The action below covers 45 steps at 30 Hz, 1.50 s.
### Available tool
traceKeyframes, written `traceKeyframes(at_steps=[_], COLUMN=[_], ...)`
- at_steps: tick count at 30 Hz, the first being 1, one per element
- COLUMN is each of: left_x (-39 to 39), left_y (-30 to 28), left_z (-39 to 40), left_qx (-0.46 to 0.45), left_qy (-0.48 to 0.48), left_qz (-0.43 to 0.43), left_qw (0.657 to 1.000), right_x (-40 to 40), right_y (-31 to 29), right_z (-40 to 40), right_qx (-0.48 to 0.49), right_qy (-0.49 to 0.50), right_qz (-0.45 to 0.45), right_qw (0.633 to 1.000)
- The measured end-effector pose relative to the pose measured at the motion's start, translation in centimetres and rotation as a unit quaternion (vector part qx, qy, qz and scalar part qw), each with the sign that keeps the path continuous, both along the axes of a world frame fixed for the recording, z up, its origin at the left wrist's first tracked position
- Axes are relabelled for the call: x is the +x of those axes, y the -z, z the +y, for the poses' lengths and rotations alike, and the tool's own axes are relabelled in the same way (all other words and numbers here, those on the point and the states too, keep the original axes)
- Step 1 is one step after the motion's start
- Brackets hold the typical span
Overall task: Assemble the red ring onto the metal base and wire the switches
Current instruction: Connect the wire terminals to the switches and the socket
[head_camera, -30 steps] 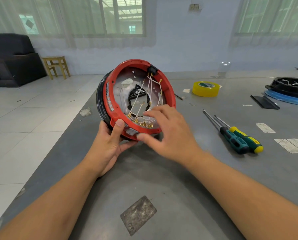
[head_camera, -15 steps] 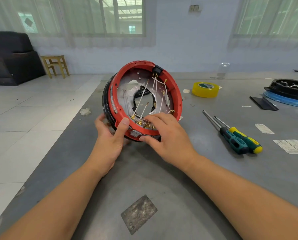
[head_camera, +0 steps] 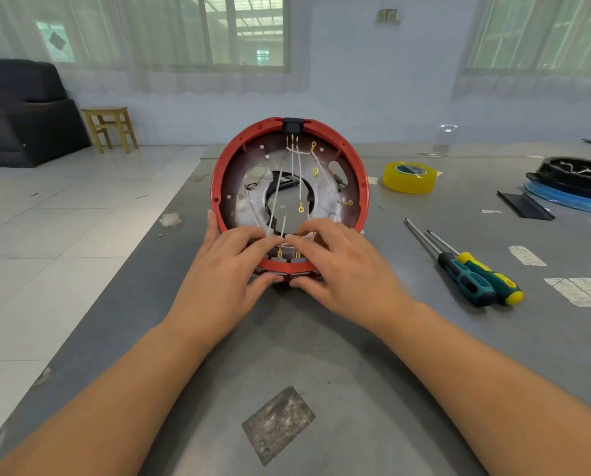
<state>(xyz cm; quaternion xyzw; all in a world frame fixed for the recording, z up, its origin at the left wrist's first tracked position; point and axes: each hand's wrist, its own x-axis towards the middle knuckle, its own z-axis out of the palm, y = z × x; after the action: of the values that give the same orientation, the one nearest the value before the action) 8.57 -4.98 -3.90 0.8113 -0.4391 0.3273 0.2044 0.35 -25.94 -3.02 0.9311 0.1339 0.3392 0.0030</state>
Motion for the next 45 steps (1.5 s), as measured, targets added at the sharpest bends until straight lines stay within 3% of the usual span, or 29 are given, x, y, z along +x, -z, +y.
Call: traceKeyframes(at_steps=[17,22,30,38,40,42,43,45], left_x=[-0.4,-0.7,-1.0,-0.9,-1.0,-1.1,-1.1,-1.1], left_y=[-0.2,-0.7,-0.9,-0.4,-0.3,-0.1,0.0,0.1], left_z=[0.0,0.3,0.5,0.6,0.6,0.6,0.6,0.6], left_qx=[0.017,0.03,0.021,0.024,0.023,0.025,0.026,0.024], left_qy=[0.005,0.026,0.084,0.079,0.076,0.068,0.063,0.052], left_qz=[0.023,0.048,0.161,0.197,0.193,0.181,0.178,0.182], left_qw=[1.0,0.998,0.983,0.977,0.978,0.981,0.982,0.982], right_x=[-0.6,-1.1,-0.7,-1.3,-1.9,-2.5,-2.9,-4.0], right_y=[-1.0,-2.5,-5.3,-4.6,-4.7,-5.0,-5.2,-4.8], right_z=[-0.1,-0.6,-1.2,-2.3,-3.9,-6.8,-8.5,-11.4], right_qx=[0.01,0.059,0.121,0.149,0.182,0.179,0.153,0.117], right_qy=[-0.009,-0.041,-0.05,-0.046,0.006,0.152,0.252,0.411], right_qz=[0.036,0.118,0.263,0.278,0.223,0.169,0.176,0.257], right_qw=[0.999,0.99,0.956,0.948,0.958,0.957,0.939,0.867])
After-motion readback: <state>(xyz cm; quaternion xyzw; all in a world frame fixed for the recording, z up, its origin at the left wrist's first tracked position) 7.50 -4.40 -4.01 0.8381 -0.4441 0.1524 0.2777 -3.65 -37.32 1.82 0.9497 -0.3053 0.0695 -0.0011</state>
